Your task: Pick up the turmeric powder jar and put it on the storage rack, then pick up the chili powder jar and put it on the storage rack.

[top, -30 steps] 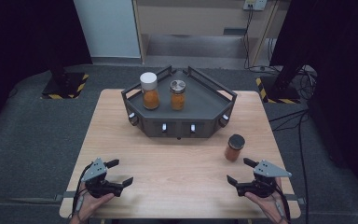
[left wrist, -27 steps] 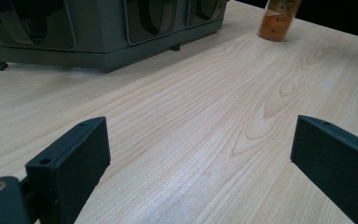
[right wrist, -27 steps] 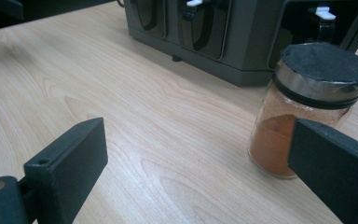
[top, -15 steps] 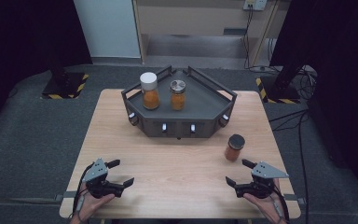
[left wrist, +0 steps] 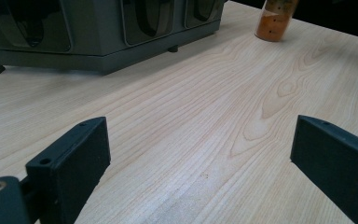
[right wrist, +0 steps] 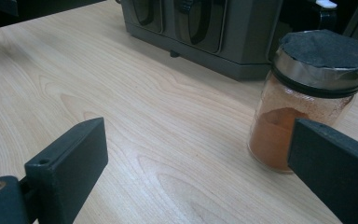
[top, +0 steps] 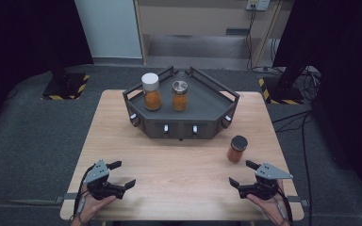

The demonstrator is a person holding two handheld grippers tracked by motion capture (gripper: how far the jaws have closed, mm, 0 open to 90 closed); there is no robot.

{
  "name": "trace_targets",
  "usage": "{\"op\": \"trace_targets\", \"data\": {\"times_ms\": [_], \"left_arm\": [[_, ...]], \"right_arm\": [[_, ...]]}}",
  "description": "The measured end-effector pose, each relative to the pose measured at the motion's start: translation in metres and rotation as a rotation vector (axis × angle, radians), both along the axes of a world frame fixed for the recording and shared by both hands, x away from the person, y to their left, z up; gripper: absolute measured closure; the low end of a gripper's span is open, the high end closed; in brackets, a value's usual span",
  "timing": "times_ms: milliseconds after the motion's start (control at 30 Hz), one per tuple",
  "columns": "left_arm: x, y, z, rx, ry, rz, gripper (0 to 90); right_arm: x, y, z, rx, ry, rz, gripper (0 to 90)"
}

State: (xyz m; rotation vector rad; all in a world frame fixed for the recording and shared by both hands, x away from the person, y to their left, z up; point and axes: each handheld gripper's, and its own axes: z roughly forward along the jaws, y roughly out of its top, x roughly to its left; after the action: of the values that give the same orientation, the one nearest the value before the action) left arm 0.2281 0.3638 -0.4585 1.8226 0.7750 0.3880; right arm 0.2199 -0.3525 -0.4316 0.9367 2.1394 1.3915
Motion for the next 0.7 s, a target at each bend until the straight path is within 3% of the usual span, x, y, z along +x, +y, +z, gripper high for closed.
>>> {"op": "trace_targets", "data": {"times_ms": [700], "left_arm": [[0.0004, -0.0003, 0.0003, 0.002, -0.002, -0.006, 4.0]], "right_arm": [[-0.0007, 0.0005, 0.0003, -0.004, -0.003, -0.001, 4.9]]}}
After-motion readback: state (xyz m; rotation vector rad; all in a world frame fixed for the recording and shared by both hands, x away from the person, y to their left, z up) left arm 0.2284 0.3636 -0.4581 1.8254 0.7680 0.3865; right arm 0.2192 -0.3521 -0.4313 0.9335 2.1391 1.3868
